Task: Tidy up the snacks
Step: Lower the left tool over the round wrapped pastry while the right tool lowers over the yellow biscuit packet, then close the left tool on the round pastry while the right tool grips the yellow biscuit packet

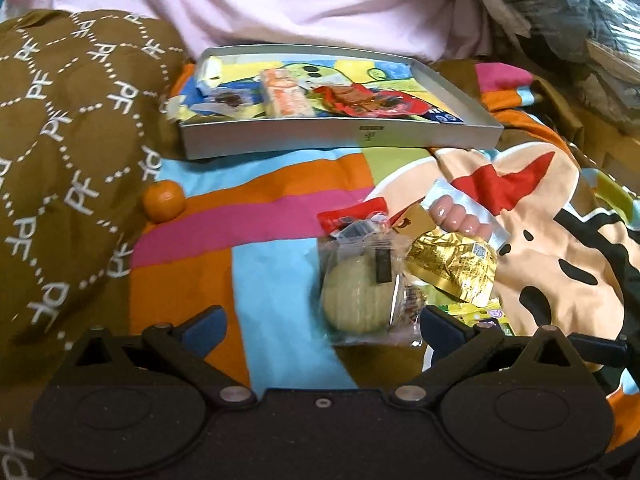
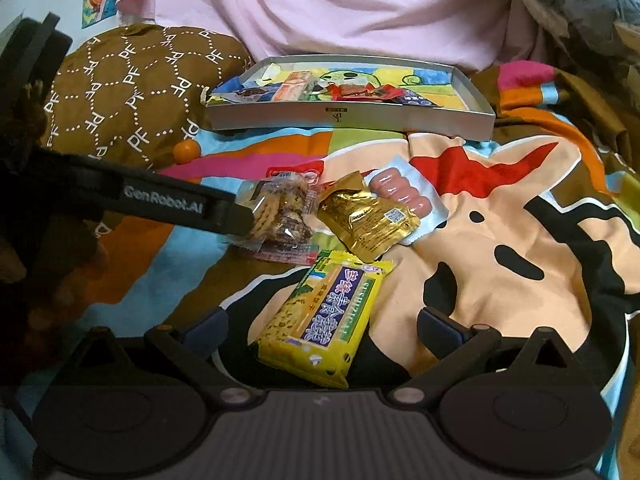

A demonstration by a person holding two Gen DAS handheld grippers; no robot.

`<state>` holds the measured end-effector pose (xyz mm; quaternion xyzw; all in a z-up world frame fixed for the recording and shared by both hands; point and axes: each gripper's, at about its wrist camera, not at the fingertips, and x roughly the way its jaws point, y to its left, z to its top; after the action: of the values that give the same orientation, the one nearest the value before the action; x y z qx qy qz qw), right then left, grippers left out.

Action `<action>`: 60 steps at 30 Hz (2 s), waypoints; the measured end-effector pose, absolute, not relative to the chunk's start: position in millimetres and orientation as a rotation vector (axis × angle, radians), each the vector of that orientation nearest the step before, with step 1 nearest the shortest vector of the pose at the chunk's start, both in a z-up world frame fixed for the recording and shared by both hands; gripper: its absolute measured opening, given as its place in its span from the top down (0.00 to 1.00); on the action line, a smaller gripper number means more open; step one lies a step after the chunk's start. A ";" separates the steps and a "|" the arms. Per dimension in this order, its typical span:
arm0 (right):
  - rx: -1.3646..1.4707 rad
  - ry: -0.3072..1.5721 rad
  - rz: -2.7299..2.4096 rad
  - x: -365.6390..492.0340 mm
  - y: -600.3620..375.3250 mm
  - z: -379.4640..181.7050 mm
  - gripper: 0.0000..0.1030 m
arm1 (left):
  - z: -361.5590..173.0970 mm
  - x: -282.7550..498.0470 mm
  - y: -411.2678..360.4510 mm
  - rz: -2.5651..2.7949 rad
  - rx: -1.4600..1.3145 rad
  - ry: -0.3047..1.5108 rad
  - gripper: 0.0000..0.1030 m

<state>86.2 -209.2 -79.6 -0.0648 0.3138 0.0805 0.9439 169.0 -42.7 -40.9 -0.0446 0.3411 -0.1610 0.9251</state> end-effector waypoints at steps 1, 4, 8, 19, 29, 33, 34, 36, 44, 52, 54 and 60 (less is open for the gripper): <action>-0.126 0.641 0.166 87.8 -209.9 -79.2 0.00 | -41.9 170.8 -44.2 -0.337 -0.088 0.700 0.01; -0.102 0.648 0.174 94.4 -210.7 -77.9 0.00 | -45.6 176.3 -47.9 -0.366 -0.077 0.705 0.01; -0.082 0.652 0.181 101.9 -209.8 -76.2 0.04 | -48.9 183.9 -48.0 -0.426 -0.086 0.708 0.01; -0.069 0.699 0.166 107.0 -210.4 -82.6 0.30 | -56.6 196.9 -41.6 -0.523 -0.171 0.754 0.29; -0.111 0.710 0.156 107.0 -202.5 -86.4 0.38 | -58.6 198.9 -39.0 -0.525 -0.209 0.783 0.49; -0.115 0.707 0.167 105.6 -202.5 -86.1 0.39 | -57.1 194.5 -40.3 -0.508 -0.205 0.803 0.50; -0.117 0.706 0.171 104.9 -202.4 -86.0 0.39 | -56.5 192.5 -41.0 -0.507 -0.197 0.808 0.50; -0.131 0.702 0.181 102.8 -201.4 -85.9 0.40 | -55.1 188.5 -42.6 -0.503 -0.176 0.821 0.50; -0.210 0.681 0.232 89.7 -194.7 -86.1 0.39 | -46.6 168.8 -37.9 -0.475 -0.140 0.882 0.51; -0.164 0.731 0.201 100.1 -197.8 -87.8 0.26 | -48.7 168.3 -38.1 -0.463 -0.120 0.883 0.49; -0.159 0.743 0.183 102.9 -197.7 -89.3 0.22 | -50.6 171.5 -38.3 -0.468 -0.127 0.890 0.49; -0.148 0.764 0.160 106.9 -196.3 -93.1 0.21 | -53.6 176.4 -42.0 -0.474 -0.111 0.886 0.48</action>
<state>106.9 -196.3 -93.1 -0.0718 0.3719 0.0781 0.9222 176.4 -42.0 -53.6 -0.0531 0.4245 -0.2271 0.8749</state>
